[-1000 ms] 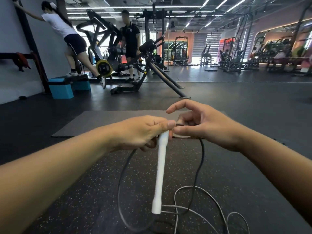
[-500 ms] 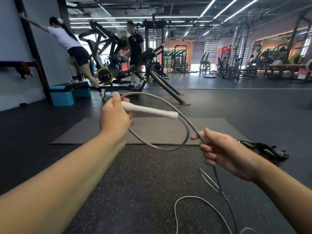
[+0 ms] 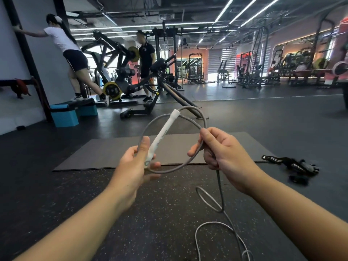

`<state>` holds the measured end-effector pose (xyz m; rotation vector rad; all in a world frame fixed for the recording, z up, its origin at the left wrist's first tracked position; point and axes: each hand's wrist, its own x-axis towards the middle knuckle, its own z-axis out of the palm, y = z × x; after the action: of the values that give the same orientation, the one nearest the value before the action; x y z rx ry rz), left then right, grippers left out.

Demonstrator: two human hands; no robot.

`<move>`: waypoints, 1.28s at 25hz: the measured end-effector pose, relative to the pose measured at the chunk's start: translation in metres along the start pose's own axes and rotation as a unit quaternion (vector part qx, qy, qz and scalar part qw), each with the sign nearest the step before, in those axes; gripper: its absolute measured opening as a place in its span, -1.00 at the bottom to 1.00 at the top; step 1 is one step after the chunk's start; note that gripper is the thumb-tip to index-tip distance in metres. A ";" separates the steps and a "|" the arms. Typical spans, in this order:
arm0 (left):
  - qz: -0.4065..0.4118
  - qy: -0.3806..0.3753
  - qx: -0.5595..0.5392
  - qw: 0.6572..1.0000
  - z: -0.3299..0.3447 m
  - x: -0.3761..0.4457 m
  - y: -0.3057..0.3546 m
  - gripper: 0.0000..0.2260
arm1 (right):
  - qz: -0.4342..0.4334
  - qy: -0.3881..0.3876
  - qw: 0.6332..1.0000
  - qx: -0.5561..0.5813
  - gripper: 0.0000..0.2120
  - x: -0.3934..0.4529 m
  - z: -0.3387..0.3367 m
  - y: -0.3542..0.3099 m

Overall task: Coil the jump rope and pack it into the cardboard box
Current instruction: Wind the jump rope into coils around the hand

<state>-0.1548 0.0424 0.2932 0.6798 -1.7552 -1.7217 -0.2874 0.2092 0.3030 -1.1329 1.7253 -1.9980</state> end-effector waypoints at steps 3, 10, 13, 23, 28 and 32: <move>0.215 -0.032 0.284 0.934 -0.007 0.007 0.026 -0.19 | 0.008 -0.079 0.993 -0.092 -0.76 0.007 -0.007 -0.014; 0.235 -0.315 0.442 0.807 0.026 0.026 0.101 -0.54 | -0.011 -0.153 0.970 -0.189 -0.71 0.017 -0.013 -0.038; 0.165 -0.361 0.466 0.791 0.029 0.023 0.096 -0.52 | 0.015 -0.167 0.967 -0.191 -0.63 0.011 -0.017 -0.033; 0.100 -0.224 0.003 0.969 -0.008 0.045 0.094 -0.64 | 0.073 -0.068 0.994 -0.041 -0.68 -0.014 -0.062 0.024; 0.086 -0.141 -0.184 0.969 0.014 0.038 0.084 -0.67 | 0.078 -0.047 0.995 -0.031 -0.65 -0.017 -0.053 0.038; 0.076 -0.030 -0.263 0.961 0.025 0.038 0.077 -0.67 | 0.097 -0.133 0.981 0.107 -0.77 -0.017 -0.038 0.049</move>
<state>-0.1961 0.0362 0.3723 0.2537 -1.2562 -1.9924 -0.3160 0.2349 0.2515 -1.0590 1.3939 -1.7737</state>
